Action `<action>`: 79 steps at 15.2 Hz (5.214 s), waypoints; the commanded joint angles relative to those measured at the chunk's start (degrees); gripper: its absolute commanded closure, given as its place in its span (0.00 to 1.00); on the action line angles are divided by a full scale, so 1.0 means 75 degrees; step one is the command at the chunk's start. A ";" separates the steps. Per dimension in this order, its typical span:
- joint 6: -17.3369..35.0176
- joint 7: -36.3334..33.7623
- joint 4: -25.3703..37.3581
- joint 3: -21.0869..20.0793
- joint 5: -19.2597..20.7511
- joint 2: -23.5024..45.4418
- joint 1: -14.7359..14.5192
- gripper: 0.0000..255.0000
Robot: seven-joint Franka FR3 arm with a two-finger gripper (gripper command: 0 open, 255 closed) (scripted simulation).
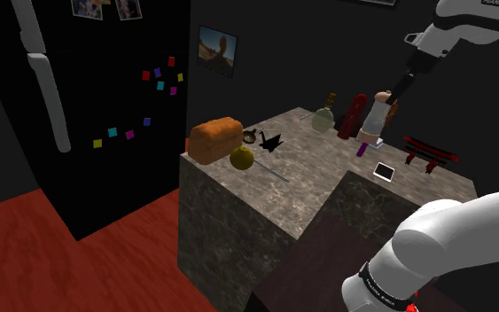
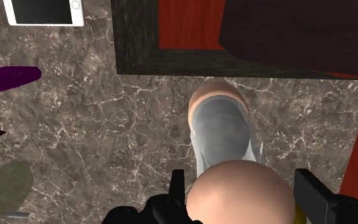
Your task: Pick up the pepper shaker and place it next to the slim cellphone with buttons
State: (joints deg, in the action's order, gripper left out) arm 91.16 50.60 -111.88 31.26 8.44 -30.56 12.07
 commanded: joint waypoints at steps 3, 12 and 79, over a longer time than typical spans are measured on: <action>-0.0153 0.0792 0.0354 0.0661 0.0147 0.0133 0.0107 1.00; -0.0435 0.2740 0.1600 0.2547 0.0103 0.0977 0.0009 1.00; 0.1380 1.0327 0.2579 0.4471 -0.6724 0.8971 0.4452 1.00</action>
State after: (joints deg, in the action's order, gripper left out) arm 100.64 127.70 -91.56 64.87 -41.76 36.63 45.74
